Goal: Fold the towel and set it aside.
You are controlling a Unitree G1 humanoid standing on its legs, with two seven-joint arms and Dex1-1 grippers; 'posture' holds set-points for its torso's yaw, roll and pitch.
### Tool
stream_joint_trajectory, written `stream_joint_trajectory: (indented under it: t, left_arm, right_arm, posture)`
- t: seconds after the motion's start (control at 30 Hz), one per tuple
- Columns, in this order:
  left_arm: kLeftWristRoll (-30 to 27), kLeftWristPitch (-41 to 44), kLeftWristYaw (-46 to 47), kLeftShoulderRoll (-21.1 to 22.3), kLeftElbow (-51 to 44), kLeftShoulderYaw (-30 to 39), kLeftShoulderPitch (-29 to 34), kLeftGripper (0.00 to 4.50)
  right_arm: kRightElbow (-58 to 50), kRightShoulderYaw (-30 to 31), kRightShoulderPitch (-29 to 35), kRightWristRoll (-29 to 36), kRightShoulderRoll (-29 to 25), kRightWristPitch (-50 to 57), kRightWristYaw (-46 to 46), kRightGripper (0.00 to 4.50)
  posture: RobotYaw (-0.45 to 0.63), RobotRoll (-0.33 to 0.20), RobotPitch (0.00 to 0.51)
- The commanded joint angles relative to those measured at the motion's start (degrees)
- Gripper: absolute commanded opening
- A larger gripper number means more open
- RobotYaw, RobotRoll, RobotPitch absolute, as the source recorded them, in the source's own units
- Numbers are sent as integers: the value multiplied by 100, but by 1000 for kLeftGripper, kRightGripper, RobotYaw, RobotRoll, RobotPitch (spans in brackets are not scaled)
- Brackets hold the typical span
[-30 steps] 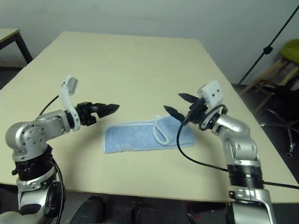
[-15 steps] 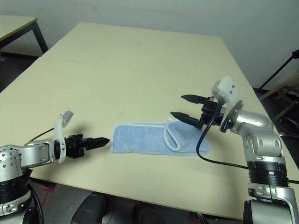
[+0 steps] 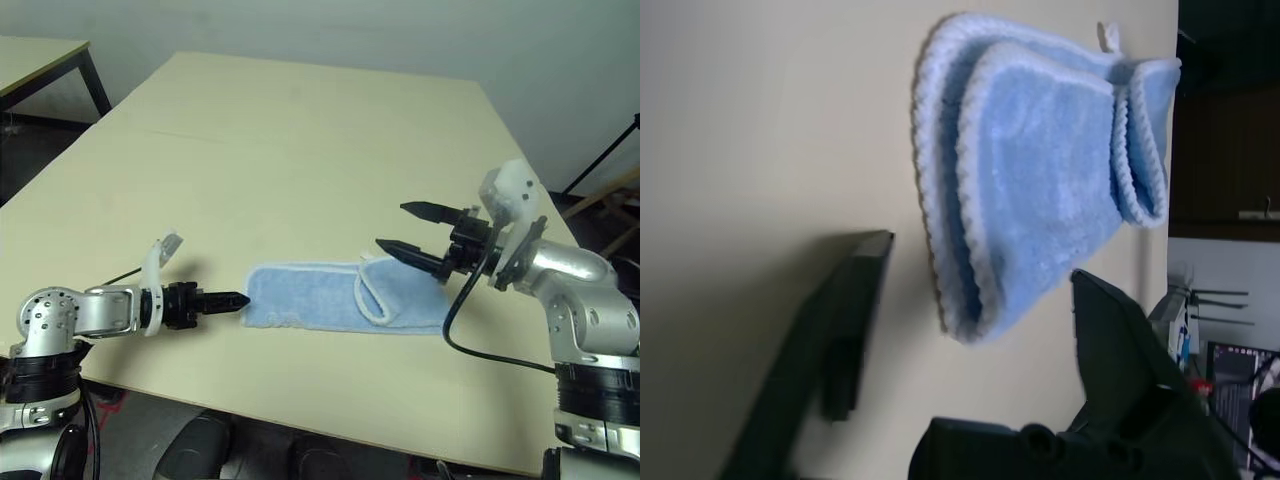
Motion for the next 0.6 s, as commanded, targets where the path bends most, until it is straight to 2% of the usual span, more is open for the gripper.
stream_joint_trajectory:
  t: [0.03,0.23,0.27,0.6]
  left_arm:
    - [456,-1,-1,-170,392,-266,81,2394]
    - [741,-247,-104,-248,564,170,-193,203]
    - [763,-267,-125,-240,592,259,-236,56]
    - [690,-95,-222,64,334,1121,-429,56]
  right_arm:
    - [-147,-178,188,55,-144,56,65,4500]
    - [-163,-198,384,96,-149,73,120,4500]
    - [-155,-183,406,81,-147,56,124,4500]
    - [3,4,435,-22,-67,-69,181,4500]
  posture:
    - [86,0,112]
    - [92,0,109]
    - [92,0,109]
    - [106,0,107]
